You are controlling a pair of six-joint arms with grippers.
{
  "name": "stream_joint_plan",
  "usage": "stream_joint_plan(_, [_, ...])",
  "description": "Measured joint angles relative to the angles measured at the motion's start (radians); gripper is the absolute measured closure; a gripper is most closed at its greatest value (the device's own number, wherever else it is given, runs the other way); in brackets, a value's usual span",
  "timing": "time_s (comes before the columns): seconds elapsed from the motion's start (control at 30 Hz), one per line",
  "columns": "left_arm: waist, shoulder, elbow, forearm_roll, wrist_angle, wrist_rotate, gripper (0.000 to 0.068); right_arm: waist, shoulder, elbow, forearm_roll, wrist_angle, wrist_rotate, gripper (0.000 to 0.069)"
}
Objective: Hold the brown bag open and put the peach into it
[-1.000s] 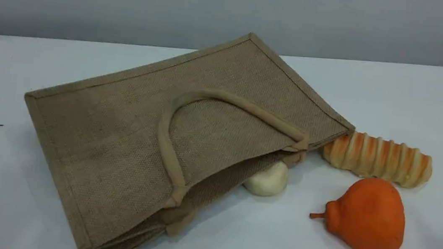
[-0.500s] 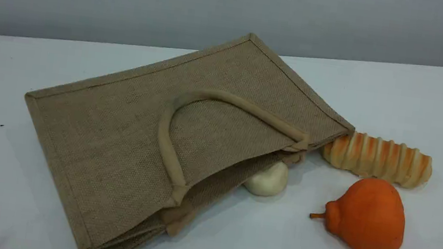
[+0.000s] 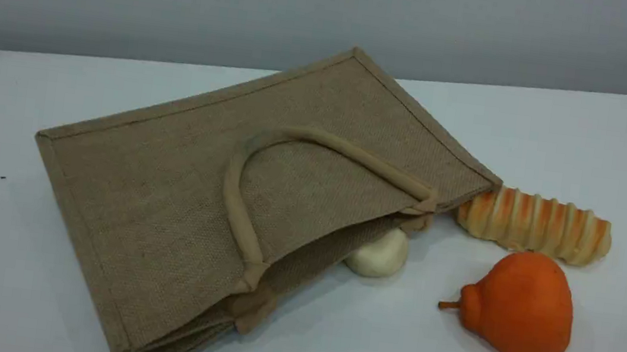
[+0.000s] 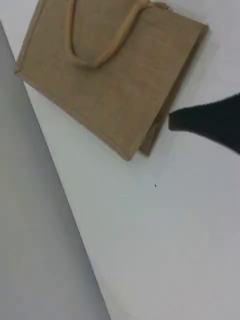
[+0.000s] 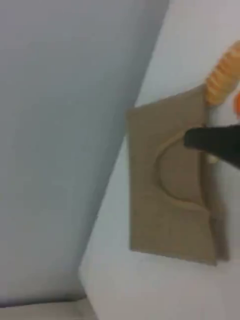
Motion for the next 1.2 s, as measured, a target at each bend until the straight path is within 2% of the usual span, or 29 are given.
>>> stream_joint_plan(0.2, [0.000, -0.185, 0.152, -0.012, 0.000, 0.000, 0.0149, 0.008, -0.025, 0.186, -0.015, -0.069, 0.000, 0.0099])
stream_joint_plan(0.4, [0.000, -0.230, 0.294, -0.019, -0.019, -0.037, 0.0149, 0.015, -0.025, 0.370, -0.100, -0.116, 0.014, 0.0100])
stream_joint_plan(0.53, [0.000, -0.230, 0.370, -0.026, -0.064, -0.071, 0.0149, 0.015, -0.025, 0.384, -0.103, -0.110, 0.031, 0.0100])
stream_joint_plan(0.63, [0.000, -0.230, 0.373, -0.026, -0.113, -0.104, 0.0149, 0.015, -0.025, 0.383, -0.103, -0.106, 0.031, 0.0100])
stream_joint_plan(1.2, [0.000, -0.230, 0.403, -0.025, -0.149, -0.140, 0.0148, 0.016, -0.025, 0.383, -0.103, -0.106, 0.033, 0.0101])
